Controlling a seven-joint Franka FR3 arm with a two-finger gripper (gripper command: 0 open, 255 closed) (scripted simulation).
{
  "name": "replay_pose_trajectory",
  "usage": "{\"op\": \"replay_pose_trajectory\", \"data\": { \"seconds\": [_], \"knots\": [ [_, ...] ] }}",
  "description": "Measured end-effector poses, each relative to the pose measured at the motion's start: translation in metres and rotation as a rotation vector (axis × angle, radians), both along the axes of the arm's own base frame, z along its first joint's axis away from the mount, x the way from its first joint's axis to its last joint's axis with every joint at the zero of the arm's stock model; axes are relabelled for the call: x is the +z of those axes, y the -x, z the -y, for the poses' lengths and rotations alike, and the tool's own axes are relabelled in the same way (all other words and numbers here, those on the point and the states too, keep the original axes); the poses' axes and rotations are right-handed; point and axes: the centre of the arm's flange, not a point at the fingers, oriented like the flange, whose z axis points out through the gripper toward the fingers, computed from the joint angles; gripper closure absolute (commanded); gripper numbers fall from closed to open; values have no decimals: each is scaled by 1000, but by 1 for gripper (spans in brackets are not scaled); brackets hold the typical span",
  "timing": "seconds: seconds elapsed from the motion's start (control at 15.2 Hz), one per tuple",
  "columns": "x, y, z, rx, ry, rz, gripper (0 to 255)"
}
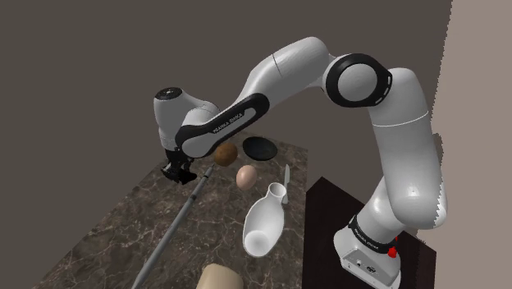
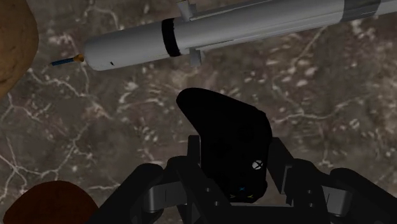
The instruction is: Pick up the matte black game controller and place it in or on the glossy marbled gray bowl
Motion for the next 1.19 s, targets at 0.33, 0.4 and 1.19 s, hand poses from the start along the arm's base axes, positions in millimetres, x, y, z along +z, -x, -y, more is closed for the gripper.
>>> {"op": "replay_pose_trajectory", "data": {
  "seconds": [0.33,0.4,1.19],
  "knots": [
    [7,-1,0,0,0,0,255],
    [11,0,-1,0,0,0,255],
    [74,1,0,0,0,0,255]
  ]
}}
